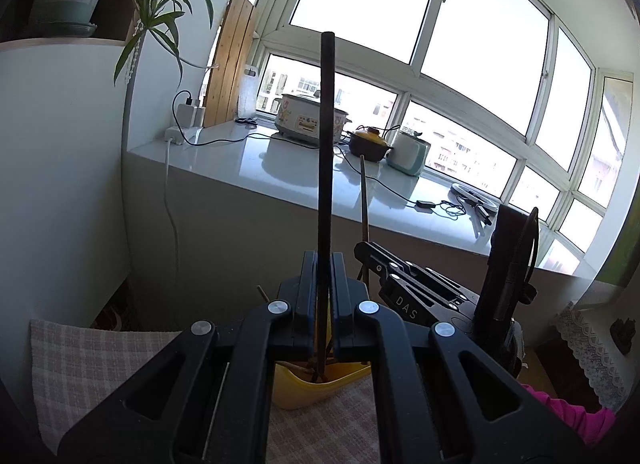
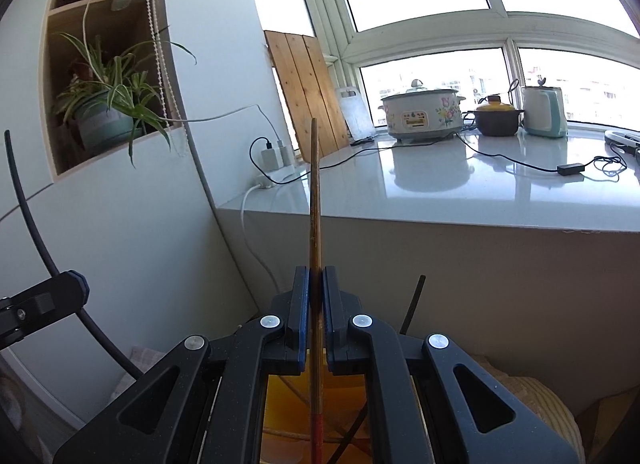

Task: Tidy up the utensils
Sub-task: 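Lower both chopsticks into the yellow container and open both tools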

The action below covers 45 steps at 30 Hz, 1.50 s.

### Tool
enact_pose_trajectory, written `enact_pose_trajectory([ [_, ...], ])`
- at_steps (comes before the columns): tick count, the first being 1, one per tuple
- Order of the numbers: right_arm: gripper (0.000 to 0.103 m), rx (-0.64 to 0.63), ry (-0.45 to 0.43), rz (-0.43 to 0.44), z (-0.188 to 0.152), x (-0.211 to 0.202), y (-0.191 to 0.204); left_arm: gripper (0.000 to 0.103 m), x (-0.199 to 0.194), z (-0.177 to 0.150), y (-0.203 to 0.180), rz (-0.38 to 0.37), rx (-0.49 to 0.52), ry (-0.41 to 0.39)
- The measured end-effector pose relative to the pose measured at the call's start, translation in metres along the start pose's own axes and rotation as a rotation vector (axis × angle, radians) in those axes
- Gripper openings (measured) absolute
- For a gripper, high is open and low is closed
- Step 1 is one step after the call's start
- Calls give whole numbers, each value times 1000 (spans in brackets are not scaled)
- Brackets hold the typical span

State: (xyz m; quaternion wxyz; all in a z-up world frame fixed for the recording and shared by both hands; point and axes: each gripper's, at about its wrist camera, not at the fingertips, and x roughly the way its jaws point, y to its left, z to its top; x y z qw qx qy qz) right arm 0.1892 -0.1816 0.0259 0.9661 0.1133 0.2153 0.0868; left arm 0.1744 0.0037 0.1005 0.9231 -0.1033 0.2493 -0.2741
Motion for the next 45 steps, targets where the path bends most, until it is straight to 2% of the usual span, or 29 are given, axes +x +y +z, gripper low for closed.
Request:
enact_pose_trajectory([
  [7,5,-30,16,-37,-7,9,-1,3,15,-12,2,1,-5,44],
  [14,5,-38,51,-30,-15,9,-7,3,19,-24,6,-5,-19,75],
  [22,5,-49,126,3,-22,-4,-11,3,23,-36,2,-12,-23,107],
  [33,5,-61,218,4,-39,-14,-13,3,26,-58,2,-19,-53,156],
  [45,5,-67,233,19,-48,-34,-12,3,21,-81,8,-13,-96,179],
])
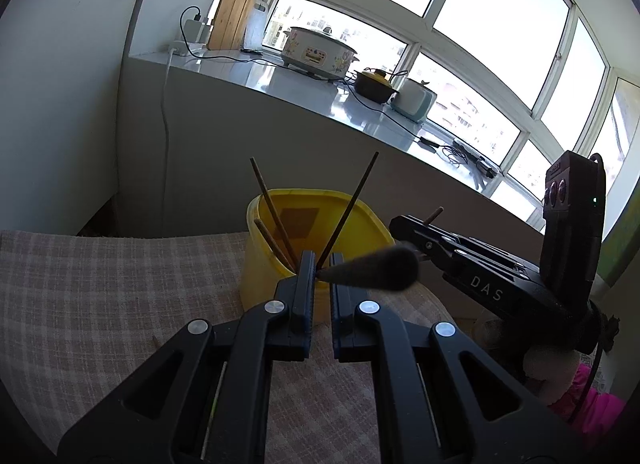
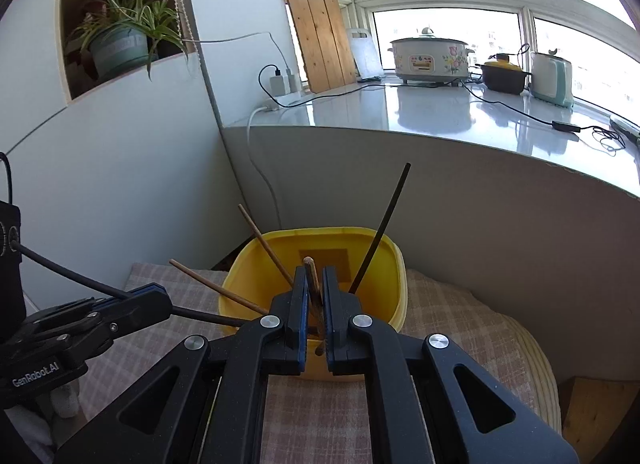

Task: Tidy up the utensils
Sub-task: 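Lower both chopsticks into the yellow container and open both tools, then move both open tools back down to the spoon and chopstick on the cloth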

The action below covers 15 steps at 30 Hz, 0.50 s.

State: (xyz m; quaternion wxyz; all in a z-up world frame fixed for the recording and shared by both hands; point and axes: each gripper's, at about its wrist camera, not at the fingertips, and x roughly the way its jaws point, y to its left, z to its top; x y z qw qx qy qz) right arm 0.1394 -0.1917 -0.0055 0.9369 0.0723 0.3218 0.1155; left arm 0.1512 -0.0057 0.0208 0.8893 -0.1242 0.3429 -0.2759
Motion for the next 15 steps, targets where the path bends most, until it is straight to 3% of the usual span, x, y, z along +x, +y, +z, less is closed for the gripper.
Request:
enact_pose_trajectory([
  [9,5,31,-23,10,-9,-22,-7,4,7,8,-8,11,20,-8],
  [12,5,30,-32,5,-12,-31,-9,17,9,9,-11,-2,13,-6],
  [13,5,29,-34,4,-13,-33,-10,27,9,8,-12,-2,11,-5],
  [15,5,28,-34,0,-17,-38,-11,32,7,7,-14,-7,9,-4],
])
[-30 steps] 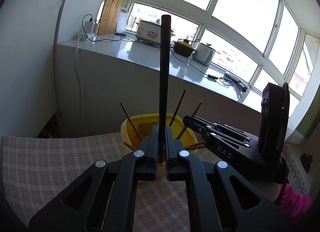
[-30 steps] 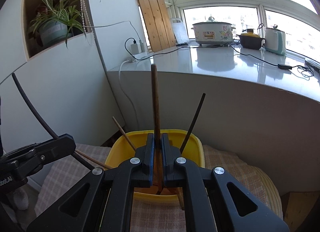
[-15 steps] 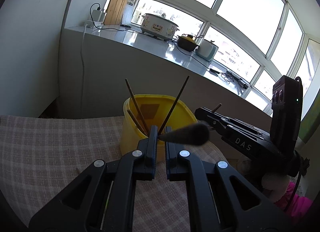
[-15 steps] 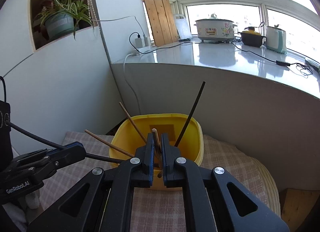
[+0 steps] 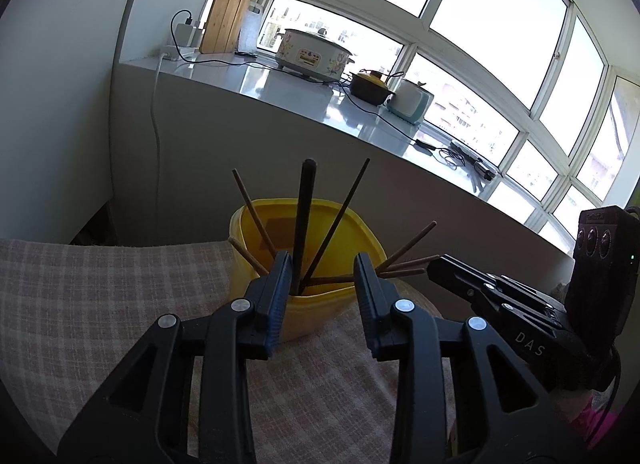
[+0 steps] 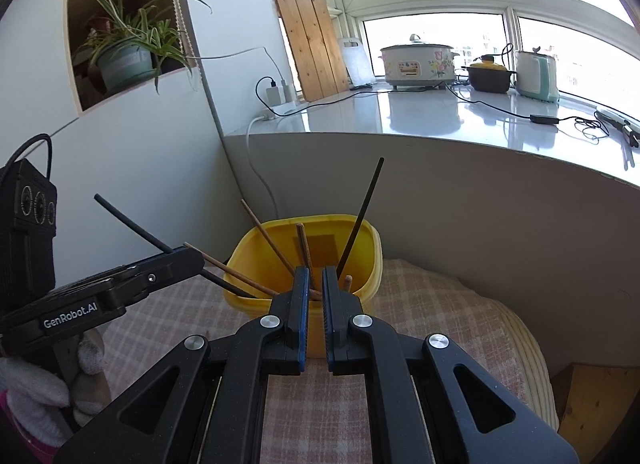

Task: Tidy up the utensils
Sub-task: 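Move both open tools back down to the spoon and chopstick on the cloth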

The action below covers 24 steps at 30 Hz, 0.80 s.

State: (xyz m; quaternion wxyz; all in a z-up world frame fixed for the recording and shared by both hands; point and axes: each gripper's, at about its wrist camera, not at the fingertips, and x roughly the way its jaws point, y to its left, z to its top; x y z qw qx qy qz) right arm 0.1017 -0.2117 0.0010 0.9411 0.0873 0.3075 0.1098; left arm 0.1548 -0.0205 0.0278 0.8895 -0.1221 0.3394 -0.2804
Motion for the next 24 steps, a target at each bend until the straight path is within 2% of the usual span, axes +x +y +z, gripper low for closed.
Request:
enact_pose_trajectory([
  [1,6,2,1,-1,-2,-2,-1,32,-2,-1,-1,-3,1,0],
  [3,18,5,1,1,-5,-6,-4,32,-8,-4,-2,-6,7,-7],
  [5,36,10,-3,4,-9,-10,-5,32,-16,-8,-3,-5,18,-17],
  [11,39,11,9,29,-24,-18,-6,32,-45,-28,10,37,7,-41],
  [15,45,26,31,45,-35,-16,-7,32,-59,-46,27,86,-21,-31],
  [19,47,38,65,57,-48,-11,-6,35,-66,-65,45,121,-54,11],
  [22,54,37,91,64,-58,-8,-3,36,-61,-83,57,139,-69,74],
  [24,55,28,103,56,-64,-6,-1,36,-56,-97,63,150,-80,122],
])
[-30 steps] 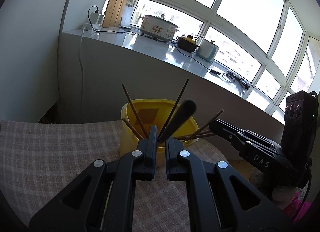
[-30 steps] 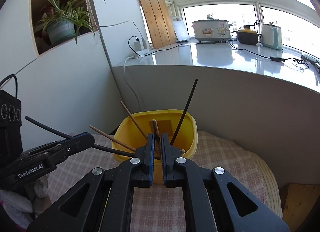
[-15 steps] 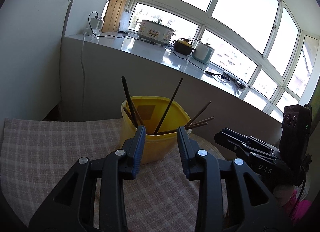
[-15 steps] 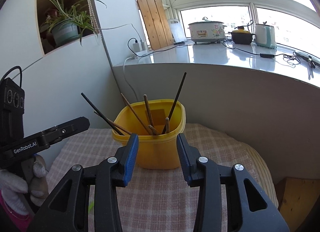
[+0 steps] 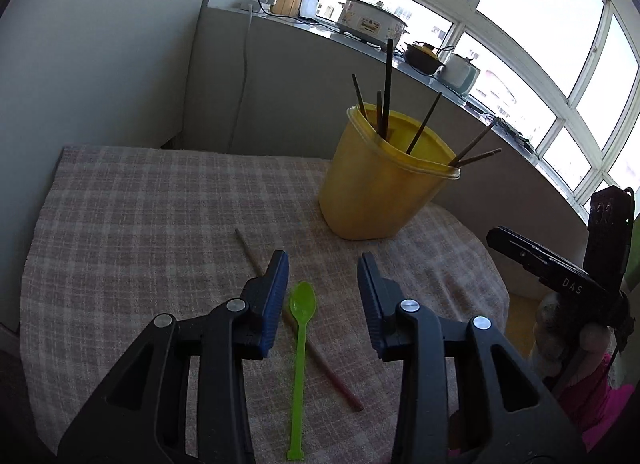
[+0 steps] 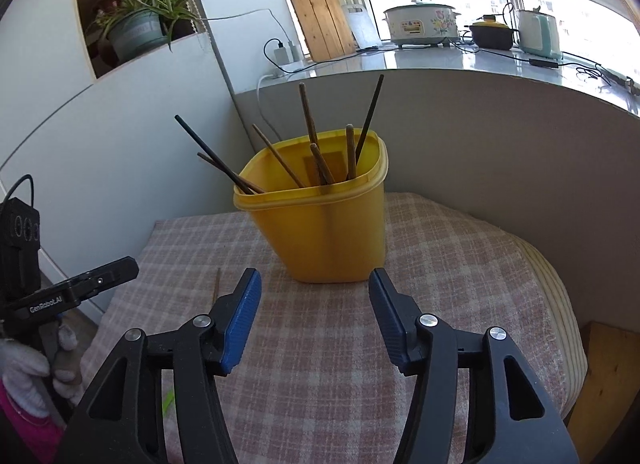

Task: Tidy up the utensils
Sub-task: 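Move both open tools back down to the spoon and chopstick on the cloth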

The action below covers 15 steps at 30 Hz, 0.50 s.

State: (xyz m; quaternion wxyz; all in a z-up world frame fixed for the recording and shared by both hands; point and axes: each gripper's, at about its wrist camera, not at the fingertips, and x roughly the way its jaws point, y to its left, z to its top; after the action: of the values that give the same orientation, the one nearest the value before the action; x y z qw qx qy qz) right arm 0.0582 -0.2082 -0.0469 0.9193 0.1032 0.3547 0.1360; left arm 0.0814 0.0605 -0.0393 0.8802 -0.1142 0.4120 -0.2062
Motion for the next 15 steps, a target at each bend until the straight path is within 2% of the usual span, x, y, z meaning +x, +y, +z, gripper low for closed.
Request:
enact_pose_trajectory([
  [8,56,-52,65,-16,-23,10,4,36,33,-41,7,-7,23,218],
  [15,56,-68,89,-17,-28,14,8,36,50,-51,0,13,122,339],
])
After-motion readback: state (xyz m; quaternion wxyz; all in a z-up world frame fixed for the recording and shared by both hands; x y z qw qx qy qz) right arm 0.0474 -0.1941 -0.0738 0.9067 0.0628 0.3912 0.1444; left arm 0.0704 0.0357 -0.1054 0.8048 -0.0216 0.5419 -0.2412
